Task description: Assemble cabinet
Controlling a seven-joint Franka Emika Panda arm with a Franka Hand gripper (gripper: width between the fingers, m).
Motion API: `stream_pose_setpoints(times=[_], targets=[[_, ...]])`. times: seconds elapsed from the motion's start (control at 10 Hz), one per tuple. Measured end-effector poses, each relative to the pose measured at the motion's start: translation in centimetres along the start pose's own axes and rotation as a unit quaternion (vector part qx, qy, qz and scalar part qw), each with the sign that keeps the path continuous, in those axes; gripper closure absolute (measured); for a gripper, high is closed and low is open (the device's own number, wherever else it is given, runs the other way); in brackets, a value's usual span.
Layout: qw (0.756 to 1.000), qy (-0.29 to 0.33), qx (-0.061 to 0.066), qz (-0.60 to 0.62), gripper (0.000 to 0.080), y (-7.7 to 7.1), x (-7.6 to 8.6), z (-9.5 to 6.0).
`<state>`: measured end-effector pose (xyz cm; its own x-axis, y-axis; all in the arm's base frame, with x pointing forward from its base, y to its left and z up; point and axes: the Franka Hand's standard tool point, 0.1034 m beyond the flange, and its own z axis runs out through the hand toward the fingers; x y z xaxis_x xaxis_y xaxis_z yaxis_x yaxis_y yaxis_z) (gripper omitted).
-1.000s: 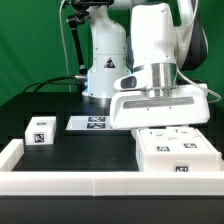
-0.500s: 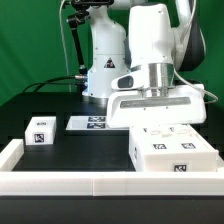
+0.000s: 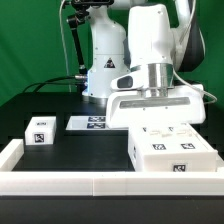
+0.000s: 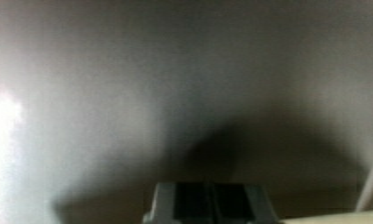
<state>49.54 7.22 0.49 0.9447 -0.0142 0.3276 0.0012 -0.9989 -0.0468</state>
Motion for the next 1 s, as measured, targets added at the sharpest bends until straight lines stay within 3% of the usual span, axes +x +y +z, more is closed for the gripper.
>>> stream_pose_setpoints(times=[0.5, 1.0], targets=[[1.0, -0.011, 0.009, -0.006, 0.0798, 0.2, 2.3, -5.1], [1.0, -0.014, 0.019, -0.009, 0.0798, -0.8, 4.2, -8.0]])
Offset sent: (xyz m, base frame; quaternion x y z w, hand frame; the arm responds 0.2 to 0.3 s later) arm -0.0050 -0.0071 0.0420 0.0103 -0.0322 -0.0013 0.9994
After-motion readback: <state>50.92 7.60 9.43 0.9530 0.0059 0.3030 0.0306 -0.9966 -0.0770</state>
